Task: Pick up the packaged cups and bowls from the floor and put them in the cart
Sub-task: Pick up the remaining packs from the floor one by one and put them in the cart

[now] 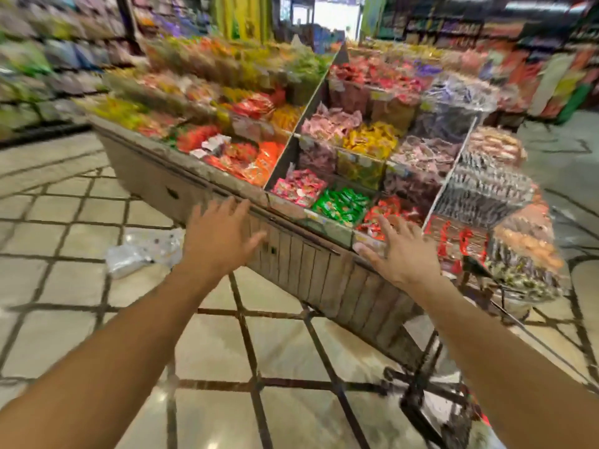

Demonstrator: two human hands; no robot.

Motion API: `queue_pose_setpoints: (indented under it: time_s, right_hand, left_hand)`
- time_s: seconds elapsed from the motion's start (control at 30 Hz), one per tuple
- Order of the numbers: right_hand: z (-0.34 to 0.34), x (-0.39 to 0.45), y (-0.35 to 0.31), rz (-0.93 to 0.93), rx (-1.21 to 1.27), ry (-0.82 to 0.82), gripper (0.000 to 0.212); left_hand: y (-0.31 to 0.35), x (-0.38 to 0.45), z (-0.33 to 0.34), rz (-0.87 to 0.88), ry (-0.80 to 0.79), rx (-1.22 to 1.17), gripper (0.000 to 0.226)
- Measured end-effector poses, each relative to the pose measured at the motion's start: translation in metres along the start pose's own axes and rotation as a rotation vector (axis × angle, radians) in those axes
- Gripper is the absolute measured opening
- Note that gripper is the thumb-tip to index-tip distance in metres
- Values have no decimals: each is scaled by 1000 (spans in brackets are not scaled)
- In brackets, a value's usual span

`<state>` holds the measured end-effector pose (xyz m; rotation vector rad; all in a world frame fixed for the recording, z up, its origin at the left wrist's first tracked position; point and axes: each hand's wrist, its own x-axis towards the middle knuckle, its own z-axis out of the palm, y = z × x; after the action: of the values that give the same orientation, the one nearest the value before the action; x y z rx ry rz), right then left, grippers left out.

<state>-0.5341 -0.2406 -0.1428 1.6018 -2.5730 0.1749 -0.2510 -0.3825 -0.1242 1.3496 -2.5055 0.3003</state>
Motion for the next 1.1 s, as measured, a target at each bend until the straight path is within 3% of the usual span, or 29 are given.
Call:
queue_pose_setpoints:
  time_s: [0.27,0.47,0.53,0.6,0.73,1.1]
  right_hand:
    - [15,100,-215,-318,7,16,95]
    - [49,186,-360,-520,78,46,93]
    - [61,221,-409,-566,117,46,102]
    - [74,258,-455,-618,128,19,106]
    - [94,330,-534,-697,116,-27,93]
    - [165,475,-717,-759,95,-152,89]
  left_hand:
    - [-215,-24,10,-307,36,102,72]
    - [-334,-11,52,-491,-33,168,74]
    - [-371,5,66,-543,-90,185,76]
    - [-407,24,77,-574,-124,196,78]
    - [-476,61,98,-634,-112,223,75]
    - [-660,154,191,-693,-193,239,79]
